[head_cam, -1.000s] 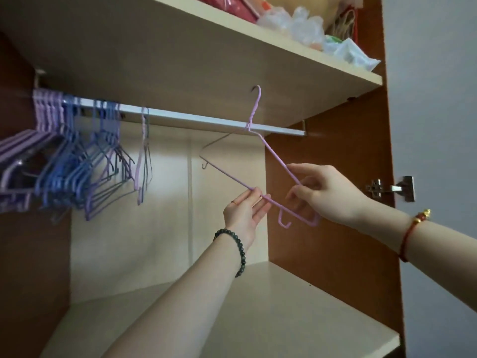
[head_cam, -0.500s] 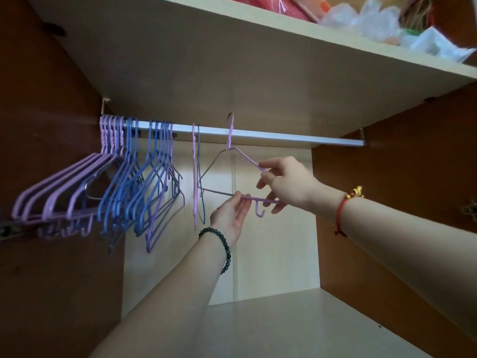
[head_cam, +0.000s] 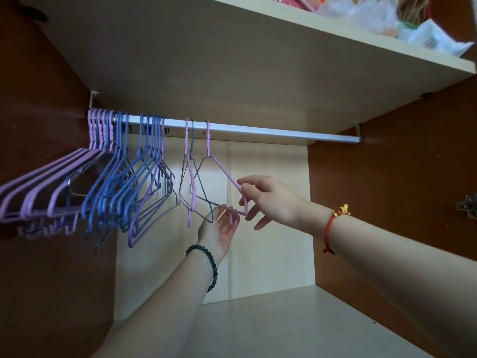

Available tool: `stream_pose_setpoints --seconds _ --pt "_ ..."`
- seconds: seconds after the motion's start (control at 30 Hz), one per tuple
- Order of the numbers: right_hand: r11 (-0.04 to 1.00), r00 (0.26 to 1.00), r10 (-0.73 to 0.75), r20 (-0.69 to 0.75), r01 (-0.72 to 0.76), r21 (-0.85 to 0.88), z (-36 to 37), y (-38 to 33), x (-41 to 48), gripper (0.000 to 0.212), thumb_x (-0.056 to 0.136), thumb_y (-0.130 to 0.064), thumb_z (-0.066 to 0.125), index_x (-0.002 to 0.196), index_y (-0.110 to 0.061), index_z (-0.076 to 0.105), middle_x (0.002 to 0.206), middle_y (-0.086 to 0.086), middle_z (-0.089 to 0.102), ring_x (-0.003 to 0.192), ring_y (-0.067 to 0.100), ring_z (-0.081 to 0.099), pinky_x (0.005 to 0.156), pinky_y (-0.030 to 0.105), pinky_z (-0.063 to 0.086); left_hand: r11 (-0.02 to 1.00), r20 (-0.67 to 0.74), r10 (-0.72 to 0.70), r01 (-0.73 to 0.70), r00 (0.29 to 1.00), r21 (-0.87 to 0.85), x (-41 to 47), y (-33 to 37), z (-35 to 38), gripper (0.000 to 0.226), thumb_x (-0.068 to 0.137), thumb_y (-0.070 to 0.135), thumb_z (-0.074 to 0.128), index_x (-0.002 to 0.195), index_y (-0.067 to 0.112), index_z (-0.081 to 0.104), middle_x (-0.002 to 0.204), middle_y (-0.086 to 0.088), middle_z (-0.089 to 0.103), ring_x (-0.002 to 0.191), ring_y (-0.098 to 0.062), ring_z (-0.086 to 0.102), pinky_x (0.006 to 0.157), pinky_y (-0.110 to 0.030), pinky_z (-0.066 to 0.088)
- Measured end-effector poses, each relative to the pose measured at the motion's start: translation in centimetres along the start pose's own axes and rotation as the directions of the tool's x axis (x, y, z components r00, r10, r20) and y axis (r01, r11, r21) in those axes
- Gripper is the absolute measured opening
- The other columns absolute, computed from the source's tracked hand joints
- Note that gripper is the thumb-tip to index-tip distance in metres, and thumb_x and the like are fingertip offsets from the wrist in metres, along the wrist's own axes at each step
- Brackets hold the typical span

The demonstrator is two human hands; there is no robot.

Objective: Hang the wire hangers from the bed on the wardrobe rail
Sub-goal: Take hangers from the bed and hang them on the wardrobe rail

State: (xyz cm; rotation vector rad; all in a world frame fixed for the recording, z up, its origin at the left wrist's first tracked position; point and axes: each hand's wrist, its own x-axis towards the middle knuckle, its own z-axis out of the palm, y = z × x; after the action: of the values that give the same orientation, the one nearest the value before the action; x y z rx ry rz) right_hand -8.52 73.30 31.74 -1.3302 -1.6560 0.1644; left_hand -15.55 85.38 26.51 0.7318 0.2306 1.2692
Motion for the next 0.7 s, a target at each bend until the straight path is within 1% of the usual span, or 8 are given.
stream_pose_setpoints --seconds 0.07,0.1,0.17,0.33,0.47,0.5,0.6,0.7 --pt "1.0 1.0 0.013 -0.016 -0.013 -0.016 -0.8 0.5 -1.0 0.036 0.097 -0.02 0.034 0.13 -0.012 0.045 0.095 0.009 0.057 0.068 0.02 0.057 0.053 0.029 0.053 0.999 0.0 -0.04 0.04 0.999 -0.002 -0.7 -0.7 0.2 0.022 0.092 0.005 0.042 0.073 0.005 0.053 0.073 -0.011 0.059 0.068 -0.018 0.056 0.067 -0.026 0.052" --pt "0.999 0.999 0.017 -0.03 -0.018 -0.032 -1.3 0.8 -1.6 0.035 0.097 -0.02 0.035 0.129 -0.011 0.046 0.096 0.009 0.058 0.067 0.02 0.057 0.052 0.028 0.053 0.998 0.006 -0.061 0.061 0.998 0.013 -1.0 -1.2 0.4 0.023 0.092 0.005 0.039 0.075 0.004 0.054 0.077 -0.01 0.058 0.07 -0.018 0.056 0.069 -0.027 0.05" --pt "0.997 0.998 0.023 -0.064 -0.027 -0.067 -2.7 1.5 -3.0 0.033 0.097 -0.02 0.036 0.127 -0.012 0.048 0.094 0.007 0.06 0.063 0.017 0.058 0.049 0.024 0.053 0.993 0.031 -0.1 0.098 0.995 0.059 -1.5 -2.4 0.9 0.025 0.095 0.01 0.035 0.083 0.006 0.057 0.083 -0.008 0.059 0.073 -0.017 0.056 0.068 -0.027 0.049" --pt "0.972 0.977 0.073 -0.198 -0.114 -0.207 -8.3 3.4 -8.6 0.03 0.097 -0.022 0.038 0.122 -0.014 0.052 0.088 0.001 0.064 0.066 0.015 0.064 0.048 0.021 0.054 0.959 0.18 -0.232 0.194 0.956 0.204 -4.1 -7.1 4.6 0.019 0.094 0.014 0.042 0.099 0.01 0.059 0.085 -0.004 0.061 0.073 -0.016 0.055 0.067 -0.026 0.047" --pt "0.925 0.927 0.151 -0.344 -0.255 -0.281 -14.0 4.6 -14.9 0.029 0.096 -0.025 0.04 0.122 -0.018 0.052 0.092 0.0 0.065 0.077 0.021 0.067 0.063 0.034 0.059 0.916 0.321 -0.351 0.252 0.88 0.312 -7.7 -12.2 9.2 0.019 0.093 0.016 0.045 0.105 0.011 0.06 0.085 -0.002 0.061 0.073 -0.016 0.056 0.065 -0.027 0.048" --pt "0.913 0.907 0.17 -0.384 -0.292 -0.286 -15.4 4.8 -16.7 0.029 0.096 -0.025 0.04 0.121 -0.018 0.053 0.093 0.001 0.065 0.076 0.021 0.067 0.064 0.035 0.059 0.906 0.351 -0.375 0.259 0.858 0.335 -8.9 -13.6 10.4 0.02 0.093 0.016 0.048 0.108 0.011 0.06 0.084 -0.002 0.062 0.074 -0.016 0.057 0.065 -0.027 0.049" --pt "0.886 0.831 0.244 -0.5 -0.401 -0.234 -19.4 5.0 -22.3 0.027 0.096 -0.02 0.039 0.118 -0.015 0.054 0.089 0.005 0.064 0.068 0.021 0.064 0.056 0.031 0.056 0.882 0.445 -0.439 0.278 0.781 0.381 -13.1 -17.5 14.1 0.02 0.092 0.015 0.051 0.109 0.01 0.061 0.085 -0.004 0.063 0.076 -0.016 0.058 0.067 -0.028 0.051" --pt "0.847 0.744 0.299 -0.598 -0.496 -0.194 -23.0 4.5 -28.6 0.025 0.096 -0.015 0.039 0.115 -0.015 0.055 0.087 0.007 0.063 0.066 0.022 0.061 0.055 0.031 0.055 0.856 0.551 -0.488 0.248 0.677 0.453 -18.2 -21.2 17.5 0.018 0.094 0.014 0.046 0.103 0.012 0.061 0.081 -0.003 0.063 0.068 -0.015 0.059 0.063 -0.025 0.051"
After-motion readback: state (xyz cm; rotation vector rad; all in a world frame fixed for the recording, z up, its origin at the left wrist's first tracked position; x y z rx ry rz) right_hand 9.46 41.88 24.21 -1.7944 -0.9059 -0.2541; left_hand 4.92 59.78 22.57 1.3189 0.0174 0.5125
